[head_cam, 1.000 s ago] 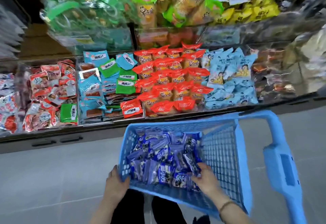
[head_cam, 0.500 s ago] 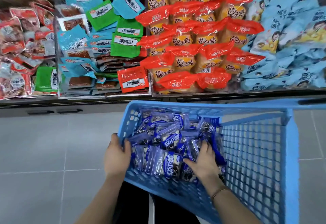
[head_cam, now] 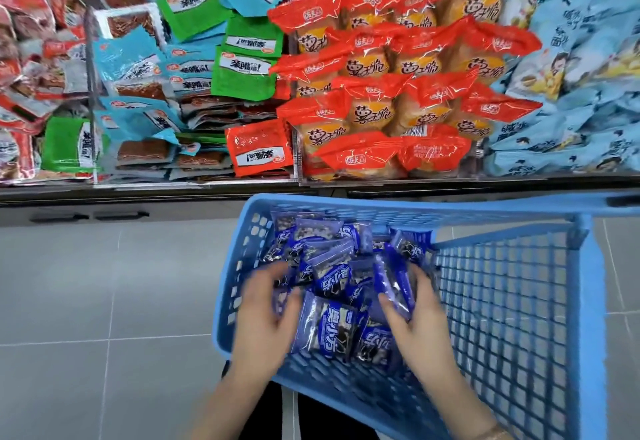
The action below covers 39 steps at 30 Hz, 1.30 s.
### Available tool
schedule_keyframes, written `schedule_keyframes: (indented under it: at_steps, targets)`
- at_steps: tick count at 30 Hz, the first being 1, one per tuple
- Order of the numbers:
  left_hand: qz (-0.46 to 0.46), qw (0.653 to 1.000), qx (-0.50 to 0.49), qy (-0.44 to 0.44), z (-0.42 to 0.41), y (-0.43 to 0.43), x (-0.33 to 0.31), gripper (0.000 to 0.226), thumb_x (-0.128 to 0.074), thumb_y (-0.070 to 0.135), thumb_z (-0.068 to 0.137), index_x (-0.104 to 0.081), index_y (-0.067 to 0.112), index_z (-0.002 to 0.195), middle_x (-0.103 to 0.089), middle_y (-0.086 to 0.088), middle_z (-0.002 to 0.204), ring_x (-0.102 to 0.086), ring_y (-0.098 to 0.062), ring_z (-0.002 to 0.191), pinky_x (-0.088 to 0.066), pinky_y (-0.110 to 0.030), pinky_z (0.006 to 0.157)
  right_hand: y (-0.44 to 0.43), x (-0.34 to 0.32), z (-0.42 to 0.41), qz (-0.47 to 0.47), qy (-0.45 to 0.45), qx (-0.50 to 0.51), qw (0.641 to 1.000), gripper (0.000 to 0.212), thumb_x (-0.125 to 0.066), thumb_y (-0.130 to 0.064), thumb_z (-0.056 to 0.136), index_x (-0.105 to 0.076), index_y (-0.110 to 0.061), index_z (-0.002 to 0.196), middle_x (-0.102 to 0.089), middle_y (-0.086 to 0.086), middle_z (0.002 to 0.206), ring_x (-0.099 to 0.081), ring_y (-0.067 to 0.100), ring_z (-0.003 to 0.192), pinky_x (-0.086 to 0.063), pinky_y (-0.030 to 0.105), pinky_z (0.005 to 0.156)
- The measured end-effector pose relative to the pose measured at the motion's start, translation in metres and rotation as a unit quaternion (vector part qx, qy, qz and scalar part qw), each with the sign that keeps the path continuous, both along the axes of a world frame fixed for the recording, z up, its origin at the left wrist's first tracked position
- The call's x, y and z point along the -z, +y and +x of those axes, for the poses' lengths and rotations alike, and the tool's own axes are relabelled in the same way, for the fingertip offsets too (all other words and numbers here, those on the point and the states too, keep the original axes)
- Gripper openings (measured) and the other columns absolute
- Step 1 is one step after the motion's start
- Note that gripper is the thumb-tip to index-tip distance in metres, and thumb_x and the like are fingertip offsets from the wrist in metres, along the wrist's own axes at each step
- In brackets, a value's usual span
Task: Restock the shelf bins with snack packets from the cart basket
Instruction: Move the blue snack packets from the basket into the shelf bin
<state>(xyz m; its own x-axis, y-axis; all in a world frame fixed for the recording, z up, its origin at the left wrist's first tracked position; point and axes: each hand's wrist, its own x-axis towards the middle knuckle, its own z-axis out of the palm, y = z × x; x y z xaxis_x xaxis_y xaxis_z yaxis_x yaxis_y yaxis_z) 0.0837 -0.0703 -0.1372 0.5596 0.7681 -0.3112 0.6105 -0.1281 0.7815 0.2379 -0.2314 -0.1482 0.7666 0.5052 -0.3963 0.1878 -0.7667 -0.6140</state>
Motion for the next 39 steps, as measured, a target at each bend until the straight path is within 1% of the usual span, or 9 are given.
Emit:
schedule_keyframes:
  at_steps: [2, 5, 10, 12, 16, 19, 24, 34, 39]
  targets:
    - [-0.258, 0.966, -0.018, -0.016, 0.02, -0.015, -0.015, 0.048, -0.046, 0.068, 0.084, -0.06, 0.032, 0.112, -0.067, 0.016, 0.109, -0.061, 0.001, 0.103, -0.047, -0.015, 0.086, 0.013, -0.016, -0.014, 0.072, 0.017, -0.042, 0.996, 0.069, -0.067, -0.034, 0.082, -0.03, -0.036, 0.14, -0.051, -0.017, 0.13, -0.055, -0.004, 0.11, -0.045, 0.014, 0.09]
    - [-0.582, 0.796, -0.127, -0.102, 0.034, -0.012, -0.013, 0.064, -0.04, 0.069, 0.084, -0.067, 0.022, 0.117, -0.068, -0.009, 0.118, -0.066, -0.026, 0.107, -0.051, -0.041, 0.091, 0.029, -0.032, -0.031, 0.111, 0.035, -0.204, 0.972, 0.076, -0.066, -0.056, 0.074, -0.023, -0.05, 0.137, -0.028, -0.026, 0.147, -0.029, -0.008, 0.135, -0.028, 0.005, 0.104]
    - [-0.649, 0.712, -0.182, -0.196, 0.019, 0.006, 0.001, 0.049, -0.061, 0.044, 0.081, -0.069, 0.011, 0.117, -0.065, -0.018, 0.121, -0.066, -0.031, 0.106, -0.055, -0.04, 0.079, 0.045, -0.036, -0.04, 0.219, 0.095, -0.144, 0.96, 0.038, -0.058, -0.039, 0.087, -0.058, -0.028, 0.123, -0.035, -0.019, 0.146, -0.029, 0.003, 0.139, -0.021, 0.007, 0.108]
    - [-0.647, 0.717, -0.158, -0.206, 0.013, 0.006, 0.003, 0.047, -0.062, 0.04, 0.082, -0.068, 0.009, 0.117, -0.065, -0.019, 0.12, -0.067, -0.032, 0.1, -0.055, -0.04, 0.077, 0.053, -0.035, -0.044, 0.223, 0.067, -0.067, 0.97, 0.021, -0.065, -0.026, 0.087, -0.064, -0.029, 0.107, -0.034, -0.019, 0.144, -0.03, -0.001, 0.136, -0.027, 0.003, 0.101]
    - [-0.646, 0.708, -0.167, -0.233, 0.005, 0.009, 0.006, 0.047, -0.067, 0.039, 0.075, -0.072, 0.004, 0.106, -0.064, -0.024, 0.118, -0.063, -0.039, 0.107, -0.053, -0.046, 0.087, 0.058, -0.034, -0.04, 0.199, 0.153, 0.093, 0.964, 0.075, -0.081, -0.029, 0.066, -0.043, -0.036, 0.13, -0.023, -0.02, 0.147, -0.028, -0.003, 0.135, -0.027, 0.018, 0.108]
    - [-0.653, 0.698, -0.152, -0.252, 0.002, 0.008, 0.004, 0.051, -0.066, 0.04, 0.081, -0.067, 0.005, 0.117, -0.059, -0.025, 0.126, -0.057, -0.041, 0.118, -0.048, -0.047, 0.096, 0.055, -0.029, -0.039, 0.222, 0.411, 0.255, 0.846, 0.079, -0.074, -0.03, 0.066, -0.041, -0.029, 0.137, -0.048, -0.005, 0.14, -0.055, 0.015, 0.12, -0.046, 0.038, 0.099]
    - [-0.618, 0.725, -0.184, -0.244, 0.002, 0.004, 0.006, 0.048, -0.054, 0.034, 0.092, -0.048, 0.018, 0.137, -0.056, -0.018, 0.134, -0.055, -0.036, 0.122, -0.047, -0.049, 0.097, 0.045, -0.016, -0.039, 0.214, 0.466, 0.389, 0.765, 0.071, -0.07, -0.026, 0.069, -0.041, -0.012, 0.132, -0.053, 0.015, 0.135, -0.06, 0.029, 0.115, -0.049, 0.047, 0.094]
    - [-0.423, 0.898, -0.057, -0.101, -0.008, 0.014, 0.001, 0.061, -0.079, 0.057, 0.057, -0.056, 0.025, 0.103, -0.071, 0.004, 0.101, -0.069, -0.014, 0.095, -0.053, -0.032, 0.081, 0.071, -0.029, -0.066, 0.052, 0.328, 0.102, 0.938, 0.083, -0.054, -0.059, 0.08, -0.019, -0.028, 0.149, -0.024, -0.017, 0.148, -0.03, 0.009, 0.138, -0.02, 0.029, 0.115]
    - [-0.366, 0.912, -0.138, -0.128, -0.023, 0.037, 0.001, 0.053, -0.083, 0.03, 0.06, -0.057, 0.019, 0.106, -0.073, 0.0, 0.099, -0.07, -0.02, 0.09, -0.052, -0.031, 0.075, 0.08, -0.023, -0.064, 0.049, 0.356, 0.065, 0.931, 0.041, -0.031, -0.064, 0.083, -0.038, -0.055, 0.122, -0.04, -0.03, 0.131, -0.051, -0.018, 0.096, -0.04, -0.002, 0.073]
